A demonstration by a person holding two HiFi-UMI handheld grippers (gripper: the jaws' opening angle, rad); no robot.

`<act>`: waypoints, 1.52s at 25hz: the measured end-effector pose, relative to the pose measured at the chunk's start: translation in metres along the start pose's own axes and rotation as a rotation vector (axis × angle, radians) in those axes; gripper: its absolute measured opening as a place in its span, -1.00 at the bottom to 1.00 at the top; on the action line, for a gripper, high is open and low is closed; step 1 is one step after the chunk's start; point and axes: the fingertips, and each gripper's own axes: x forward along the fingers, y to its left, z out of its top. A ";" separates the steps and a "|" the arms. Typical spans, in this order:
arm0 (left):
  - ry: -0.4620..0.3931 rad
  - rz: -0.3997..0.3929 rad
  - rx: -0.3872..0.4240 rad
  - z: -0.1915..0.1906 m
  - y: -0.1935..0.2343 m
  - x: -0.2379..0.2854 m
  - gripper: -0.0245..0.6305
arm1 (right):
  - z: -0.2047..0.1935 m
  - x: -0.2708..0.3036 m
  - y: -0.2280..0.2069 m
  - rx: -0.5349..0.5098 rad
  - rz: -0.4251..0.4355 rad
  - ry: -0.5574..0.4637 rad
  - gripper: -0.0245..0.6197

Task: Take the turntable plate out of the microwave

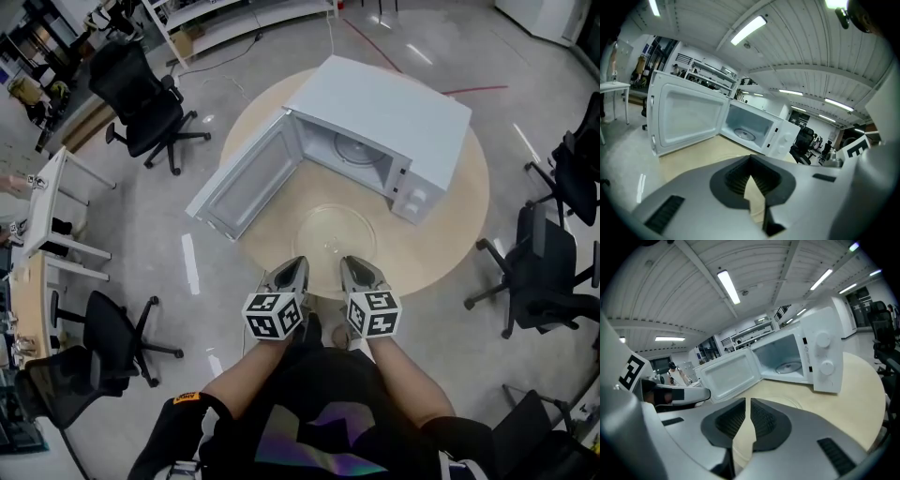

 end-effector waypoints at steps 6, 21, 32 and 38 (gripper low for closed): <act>-0.058 0.011 0.114 0.028 -0.026 -0.038 -0.78 | 0.038 -0.027 0.026 -0.073 0.014 -0.092 -0.78; -0.186 -0.010 0.180 0.059 -0.030 -0.135 -0.78 | 0.086 -0.086 0.103 -0.152 0.006 -0.266 -0.80; -0.210 -0.025 0.186 0.028 -0.005 -0.229 -0.78 | 0.046 -0.129 0.191 -0.196 -0.018 -0.248 -0.80; -0.227 -0.066 0.233 0.004 -0.010 -0.247 -0.78 | 0.018 -0.152 0.206 -0.221 -0.061 -0.232 -0.80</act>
